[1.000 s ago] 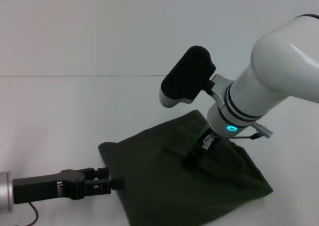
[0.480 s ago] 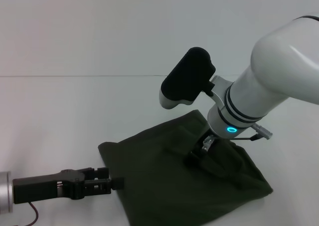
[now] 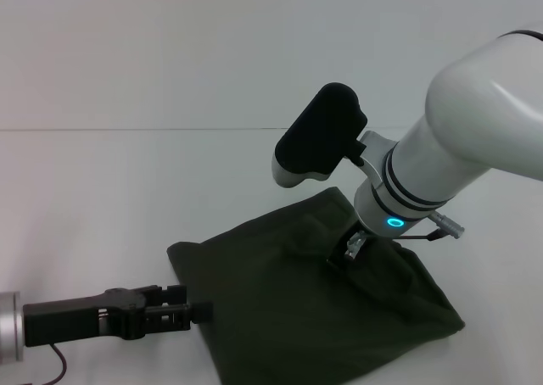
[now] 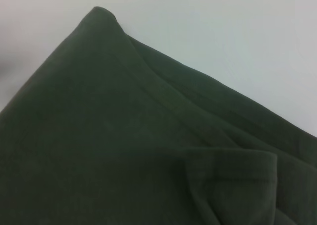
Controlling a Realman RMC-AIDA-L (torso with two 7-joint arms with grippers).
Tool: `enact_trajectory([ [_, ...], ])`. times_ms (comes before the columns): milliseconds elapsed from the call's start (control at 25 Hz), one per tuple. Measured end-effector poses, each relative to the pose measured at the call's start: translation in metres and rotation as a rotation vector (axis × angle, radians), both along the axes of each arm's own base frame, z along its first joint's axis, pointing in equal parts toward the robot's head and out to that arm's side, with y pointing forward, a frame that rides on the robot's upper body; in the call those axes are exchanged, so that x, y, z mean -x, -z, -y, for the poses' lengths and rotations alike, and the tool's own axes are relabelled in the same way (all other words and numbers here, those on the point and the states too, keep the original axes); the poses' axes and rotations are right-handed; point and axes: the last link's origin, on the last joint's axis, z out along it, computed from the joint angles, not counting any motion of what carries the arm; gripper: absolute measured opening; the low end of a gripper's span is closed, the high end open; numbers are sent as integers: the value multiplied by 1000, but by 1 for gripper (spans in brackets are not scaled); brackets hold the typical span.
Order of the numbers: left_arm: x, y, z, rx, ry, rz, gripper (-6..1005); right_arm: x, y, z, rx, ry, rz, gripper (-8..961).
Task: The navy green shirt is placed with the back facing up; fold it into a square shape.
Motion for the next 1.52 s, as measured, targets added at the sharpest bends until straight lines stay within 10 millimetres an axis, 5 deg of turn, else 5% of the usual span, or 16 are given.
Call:
enact_trajectory([
  [200,0,0,0,1,2,1,938,-1,-2,-2,-17,5,-11,235],
  [520,-1,0,1,7,6,4,937,-10,-9,-11,-114,57,-9,61],
  [1160,-2,1,1,8,7,5,934,-25,-22,-23,-221,169,-82,82],
  [1520,-2,1,1,8,7,5,933,-34,-37,-29,-270,261,-159,262],
])
